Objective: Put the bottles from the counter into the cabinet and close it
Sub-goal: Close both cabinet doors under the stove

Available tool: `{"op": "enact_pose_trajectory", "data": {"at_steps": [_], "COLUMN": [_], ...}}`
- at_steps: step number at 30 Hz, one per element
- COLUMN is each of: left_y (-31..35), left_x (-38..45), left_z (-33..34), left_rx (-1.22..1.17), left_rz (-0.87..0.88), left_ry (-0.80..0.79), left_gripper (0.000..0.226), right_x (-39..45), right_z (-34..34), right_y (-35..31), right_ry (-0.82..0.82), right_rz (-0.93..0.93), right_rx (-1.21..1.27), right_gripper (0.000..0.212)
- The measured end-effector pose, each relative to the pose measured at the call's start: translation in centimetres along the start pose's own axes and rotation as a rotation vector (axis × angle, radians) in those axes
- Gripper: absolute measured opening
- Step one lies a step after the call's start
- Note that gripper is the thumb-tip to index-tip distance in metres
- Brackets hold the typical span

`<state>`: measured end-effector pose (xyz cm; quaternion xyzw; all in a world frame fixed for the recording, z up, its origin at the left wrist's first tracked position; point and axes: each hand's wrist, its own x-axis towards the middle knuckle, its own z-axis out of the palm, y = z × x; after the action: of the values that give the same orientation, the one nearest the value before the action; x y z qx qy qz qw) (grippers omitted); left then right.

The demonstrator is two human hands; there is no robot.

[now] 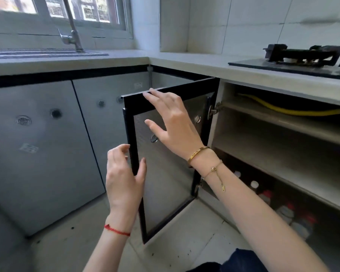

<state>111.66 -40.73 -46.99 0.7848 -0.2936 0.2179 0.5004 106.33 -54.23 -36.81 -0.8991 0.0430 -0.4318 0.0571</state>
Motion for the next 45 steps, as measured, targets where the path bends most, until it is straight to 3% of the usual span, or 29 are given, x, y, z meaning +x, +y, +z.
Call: {"op": "enact_pose_trajectory", "data": {"at_steps": [4,7,11,15,20,27,33,45], "left_y": [-1.6,-1.9,-1.8,-1.4,-1.1,1.0,5.1,14.7], "left_x": [0.5,0.8,0.9,0.4,-0.6,-3.3,-5.9,-10.7], "left_z": [0.9,1.3,1.5,1.2,1.1,3.0,6.5,15.3], "left_rx": [0.072,0.056,-0.02,-0.072,-0.184,-0.428,-0.529,-0.427], "left_rz": [-0.033,-0.05,-0.031,0.013,0.156,0.411,0.492,0.676], "left_ry": [-0.094,-0.187,-0.199,-0.112,-0.078,-0.28,-0.504,-0.677], "left_gripper": [0.076,0.082,0.074,0.051,0.031,0.038,0.061,0.066], "right_x": [1.3,1.5,1.4,0.9,-1.4,-5.9,-10.2,-17.9], "right_z": [2.0,2.6,2.5,1.4,-1.3,-6.1,-11.1,-20.6], "right_y": [-1.0,-0.9,-0.9,-0.9,-0.2,1.2,2.8,8.9], "right_ry": [-0.019,-0.025,-0.033,-0.007,0.047,0.161,0.162,0.229], "right_rz": [-0.038,-0.027,-0.019,-0.038,-0.069,-0.05,-0.001,0.268], "right_rx": [-0.035,-0.055,-0.053,-0.027,-0.04,-0.122,-0.237,-0.445], "right_gripper": [0.057,0.058,0.059,0.053,0.051,0.051,0.051,0.051]}}
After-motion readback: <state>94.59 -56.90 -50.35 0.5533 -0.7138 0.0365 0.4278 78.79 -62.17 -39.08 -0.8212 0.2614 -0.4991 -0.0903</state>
